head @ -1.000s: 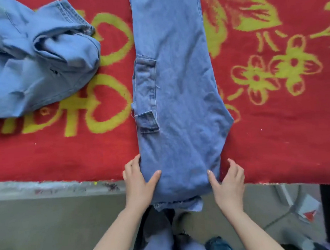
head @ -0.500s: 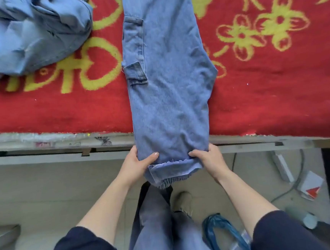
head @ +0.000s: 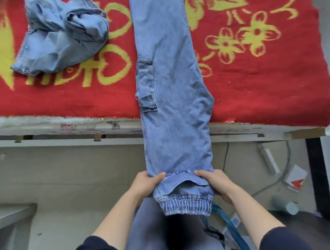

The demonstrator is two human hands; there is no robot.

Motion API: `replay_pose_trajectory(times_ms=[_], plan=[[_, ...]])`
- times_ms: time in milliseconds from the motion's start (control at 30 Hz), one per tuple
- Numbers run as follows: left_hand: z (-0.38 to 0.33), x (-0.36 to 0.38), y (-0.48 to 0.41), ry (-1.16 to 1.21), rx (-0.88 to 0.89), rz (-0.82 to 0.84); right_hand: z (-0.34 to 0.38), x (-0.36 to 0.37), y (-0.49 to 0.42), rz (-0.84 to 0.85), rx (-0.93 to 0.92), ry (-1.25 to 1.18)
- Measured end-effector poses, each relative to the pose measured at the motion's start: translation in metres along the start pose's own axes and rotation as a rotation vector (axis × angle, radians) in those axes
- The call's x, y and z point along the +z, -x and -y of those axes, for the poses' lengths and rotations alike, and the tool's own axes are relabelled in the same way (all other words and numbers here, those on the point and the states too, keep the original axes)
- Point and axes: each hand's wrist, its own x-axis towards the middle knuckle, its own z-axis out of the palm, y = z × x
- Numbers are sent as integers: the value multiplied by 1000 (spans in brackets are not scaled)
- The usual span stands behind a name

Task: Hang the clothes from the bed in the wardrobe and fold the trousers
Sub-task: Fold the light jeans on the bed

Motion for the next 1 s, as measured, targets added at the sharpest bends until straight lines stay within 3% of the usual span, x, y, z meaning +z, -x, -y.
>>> replay_pose_trajectory(times_ms=[167, 333, 633, 833, 1000], plan=[[-60, -15, 15, 95, 166, -48, 67, -24, 18, -134, -170, 0], [-154, -42, 14, 274, 265, -41, 166, -41, 23, -30, -278, -257], [-327, -99, -63, 609, 233, -73, 355, -48, -23, 1, -355, -451], [-431, -148, -120, 587, 241, -51, 470, -54, -74, 56, -361, -364], [-523, -181, -153, 484, 304, -51, 557, -55, -107, -13, -523, -258]])
